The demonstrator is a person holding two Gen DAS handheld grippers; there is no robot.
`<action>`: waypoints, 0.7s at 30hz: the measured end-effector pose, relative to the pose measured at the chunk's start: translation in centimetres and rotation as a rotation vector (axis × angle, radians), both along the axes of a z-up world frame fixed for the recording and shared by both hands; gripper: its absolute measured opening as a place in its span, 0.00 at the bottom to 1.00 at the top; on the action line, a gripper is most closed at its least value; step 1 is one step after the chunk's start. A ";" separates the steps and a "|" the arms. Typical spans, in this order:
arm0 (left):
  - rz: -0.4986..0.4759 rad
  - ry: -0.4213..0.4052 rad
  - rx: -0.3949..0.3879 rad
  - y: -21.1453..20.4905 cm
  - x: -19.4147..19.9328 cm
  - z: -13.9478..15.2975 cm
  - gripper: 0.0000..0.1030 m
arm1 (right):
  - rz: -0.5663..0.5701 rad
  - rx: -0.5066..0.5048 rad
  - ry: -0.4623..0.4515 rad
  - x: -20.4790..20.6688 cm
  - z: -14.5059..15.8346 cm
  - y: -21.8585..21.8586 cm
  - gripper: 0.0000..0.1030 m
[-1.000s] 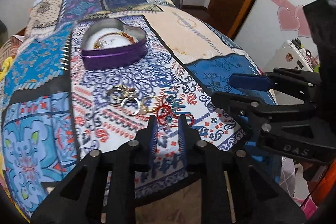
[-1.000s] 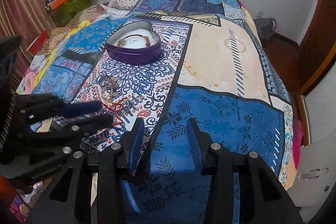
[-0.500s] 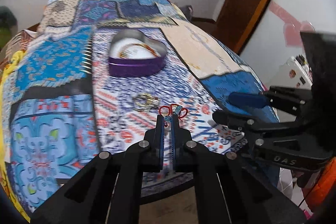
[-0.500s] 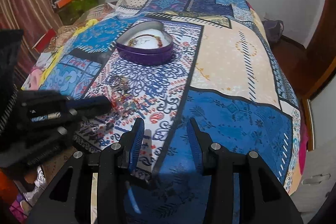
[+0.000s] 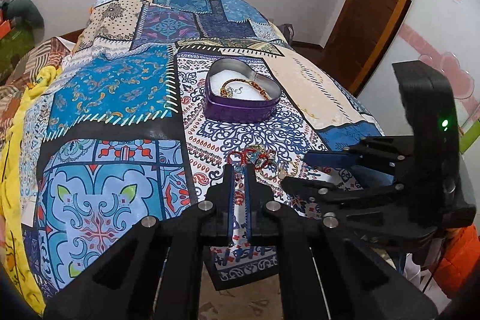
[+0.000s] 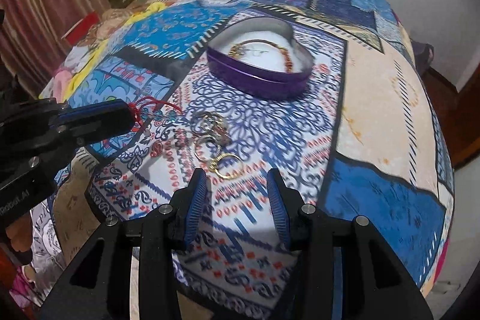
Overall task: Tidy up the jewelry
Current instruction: 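Grasp the red string bracelet with the left gripper while the right grasps a gold ring, then carry both items over the tin and open both grippers to drop them in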
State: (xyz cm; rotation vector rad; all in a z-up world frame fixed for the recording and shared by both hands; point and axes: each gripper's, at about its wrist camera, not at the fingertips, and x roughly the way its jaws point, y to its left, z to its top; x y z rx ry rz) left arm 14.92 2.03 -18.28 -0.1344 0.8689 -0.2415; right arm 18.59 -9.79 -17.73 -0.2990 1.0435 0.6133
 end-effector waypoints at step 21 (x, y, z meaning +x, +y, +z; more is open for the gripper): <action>0.024 -0.032 -0.012 0.9 -0.4 2.0 0.04 | -0.044 0.062 -0.012 0.5 0.9 -1.1 0.23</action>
